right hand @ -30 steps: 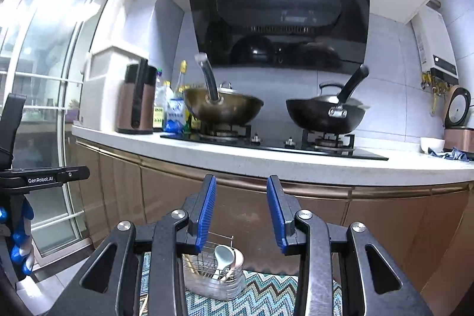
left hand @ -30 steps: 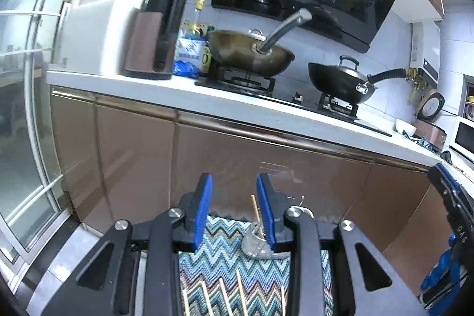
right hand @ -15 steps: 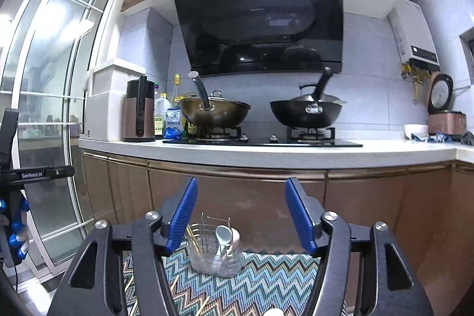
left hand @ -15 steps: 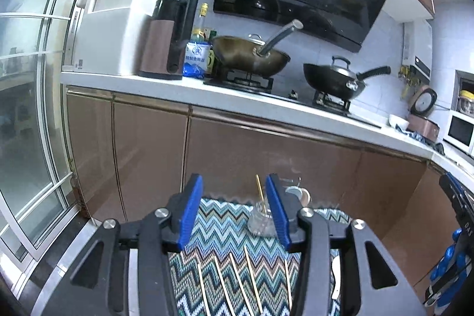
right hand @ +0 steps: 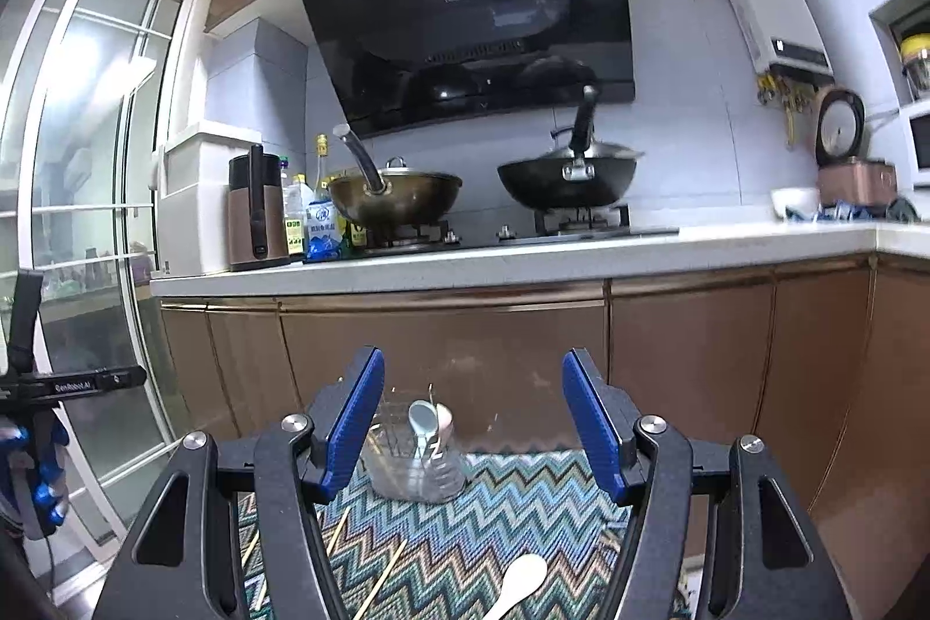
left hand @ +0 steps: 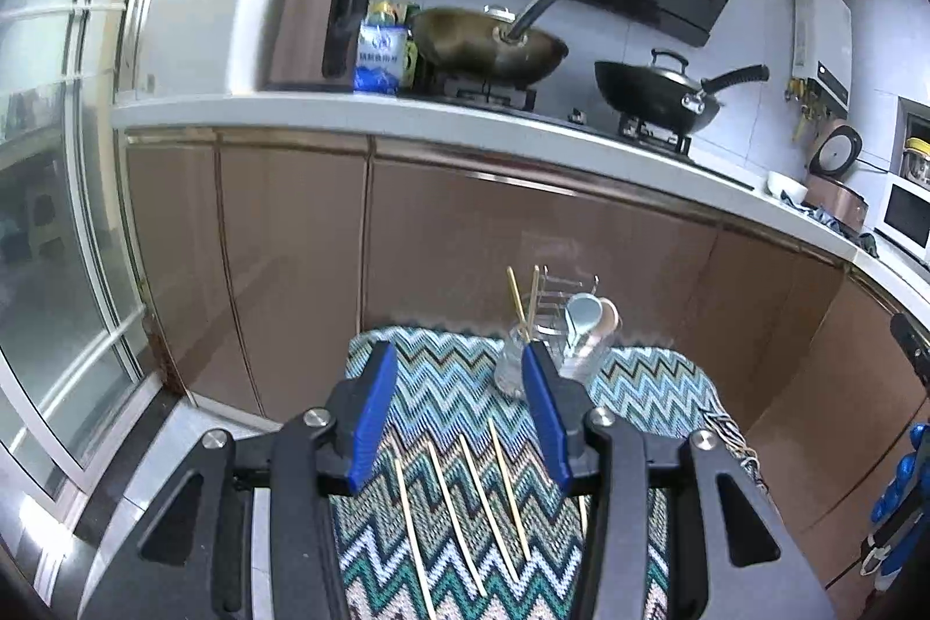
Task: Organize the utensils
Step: 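Withdraw both tools from the holder toward the cloth, then grasp a chopstick with the left tool while the right tool reaches the chopsticks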
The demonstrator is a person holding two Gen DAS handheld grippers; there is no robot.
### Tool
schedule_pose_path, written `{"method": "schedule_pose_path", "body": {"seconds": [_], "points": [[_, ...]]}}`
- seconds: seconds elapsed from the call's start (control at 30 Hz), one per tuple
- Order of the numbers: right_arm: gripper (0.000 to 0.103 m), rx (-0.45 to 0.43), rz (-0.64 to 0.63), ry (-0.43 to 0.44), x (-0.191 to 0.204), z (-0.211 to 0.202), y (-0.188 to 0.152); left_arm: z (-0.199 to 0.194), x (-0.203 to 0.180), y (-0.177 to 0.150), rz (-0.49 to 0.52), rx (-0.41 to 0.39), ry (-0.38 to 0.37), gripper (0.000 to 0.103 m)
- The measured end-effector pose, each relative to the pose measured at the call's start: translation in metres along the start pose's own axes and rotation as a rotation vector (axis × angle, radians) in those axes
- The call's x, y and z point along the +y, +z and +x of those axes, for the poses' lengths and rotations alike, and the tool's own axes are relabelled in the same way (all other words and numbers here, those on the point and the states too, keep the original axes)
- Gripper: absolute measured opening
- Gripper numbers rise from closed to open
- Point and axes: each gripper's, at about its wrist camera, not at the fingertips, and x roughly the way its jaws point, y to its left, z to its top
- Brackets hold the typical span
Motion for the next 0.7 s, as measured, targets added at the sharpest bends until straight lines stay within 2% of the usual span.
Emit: {"method": "schedule_pose_path", "body": {"seconds": [0.2, 0.4, 0.7], "points": [[0.052, 0.102, 0.025, 0.031, -0.003, 0.021, -0.016, 0.034, 0.006, -0.018, -0.044, 0.128, -0.039, 0.043], [0.049, 0.281, 0.026, 0.104, 0.006, 0.059, -0.042, 0.083, 0.015, -0.042, -0.103, 0.31, -0.09, 0.042], [0.039, 0.472, -0.02, 0.184, 0.033, 0.113, -0.083, 0.14, 0.025, -0.075, -0.161, 0.465, -0.122, 0.042]]}}
